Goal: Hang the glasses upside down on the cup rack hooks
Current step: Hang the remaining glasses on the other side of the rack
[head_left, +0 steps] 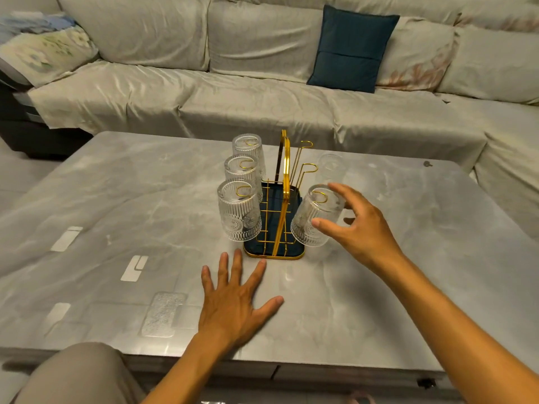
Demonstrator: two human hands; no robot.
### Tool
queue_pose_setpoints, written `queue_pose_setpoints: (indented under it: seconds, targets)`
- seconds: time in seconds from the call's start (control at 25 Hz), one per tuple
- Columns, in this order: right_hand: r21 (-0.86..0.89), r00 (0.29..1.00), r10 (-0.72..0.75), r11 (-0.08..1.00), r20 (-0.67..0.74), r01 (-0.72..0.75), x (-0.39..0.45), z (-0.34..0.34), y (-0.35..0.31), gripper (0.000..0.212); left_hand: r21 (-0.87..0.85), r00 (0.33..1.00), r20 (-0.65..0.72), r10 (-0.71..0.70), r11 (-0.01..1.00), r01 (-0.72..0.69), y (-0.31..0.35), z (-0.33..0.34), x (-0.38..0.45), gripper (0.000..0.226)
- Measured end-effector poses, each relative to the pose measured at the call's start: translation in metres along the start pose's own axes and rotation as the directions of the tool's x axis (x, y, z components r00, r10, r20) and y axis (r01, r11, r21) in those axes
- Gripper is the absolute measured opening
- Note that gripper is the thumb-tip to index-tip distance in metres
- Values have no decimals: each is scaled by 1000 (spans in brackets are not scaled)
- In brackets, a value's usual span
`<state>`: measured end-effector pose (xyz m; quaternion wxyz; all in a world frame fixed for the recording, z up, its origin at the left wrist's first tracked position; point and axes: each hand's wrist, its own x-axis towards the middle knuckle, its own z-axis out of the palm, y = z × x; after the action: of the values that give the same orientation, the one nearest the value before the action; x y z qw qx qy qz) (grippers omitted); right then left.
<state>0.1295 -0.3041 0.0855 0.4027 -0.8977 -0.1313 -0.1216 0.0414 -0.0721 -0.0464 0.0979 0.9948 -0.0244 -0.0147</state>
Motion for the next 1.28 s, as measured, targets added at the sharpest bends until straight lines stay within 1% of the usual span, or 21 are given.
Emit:
queue_pose_setpoints:
  seconds: [0.04,0.08,0.12,0.16,0.2,0.24,0.36,0.44,0.52,0.6,0.68,0.8,0.88,1.0,1.12,1.28]
  targets:
    - [92,993,47,995,-104,-38,-10,-1,10,69,1,1000,-4,-2,1000,2,0,0,0,80]
    - [186,966,128,979,-223,-87,-19,-1,22,73,1,1000,-11,-6,1000,6,0,0,0,80]
    - [272,920,235,951,-313,-150,-27,1,35,79,3,1000,-15,-7,1000,7,-1,-1,0,79]
    - [337,869,345,914,-355,-225,-31,4,49,87,8,1000,-14,-4,1000,4,0,0,0,79]
    - [381,829,434,876,-352,-297,-32,7,62,96,14,1000,-12,-2,1000,2,0,0,0,78]
    - [403,812,489,845,-318,-351,-29,11,75,103,16,1000,-14,-4,1000,4,0,0,0,78]
    - [401,833,514,821,-207,-406,-12,26,97,113,17,1000,-13,-16,1000,17,0,-1,0,78]
    - [344,829,515,836,-219,-428,-1,33,106,108,19,1000,-7,-13,1000,13,1,-2,-1,77]
    - [304,829,514,843,-219,-443,7,34,113,93,22,1000,-3,-24,999,24,0,-2,-1,76]
    - [263,856,490,858,-167,-440,12,24,118,84,12,1000,1,-30,999,30,2,-2,0,76]
    - [198,898,421,898,-126,-393,18,8,115,81,16,1000,4,-28,999,28,2,-3,0,77]
    - [138,945,298,950,-136,-280,35,-22,95,86,29,1000,11,-27,999,26,3,-4,0,76]
    - [109,953,256,965,-162,-240,48,-43,72,87,29,1000,8,-19,999,19,3,-3,0,76]
    - [89,960,193,980,-204,-178,67,-71,36,76,7,1000,-6,-27,1000,27,2,-1,1,75]
    - [35,981,92,996,-173,-87,86,-85,-5,74,11,1000,-8,-21,1000,21,1,1,1,75]
    - [-157,982,-92,985,-164,66,110,-72,-43,69,3,1000,-13,-21,1000,21,0,2,2,75]
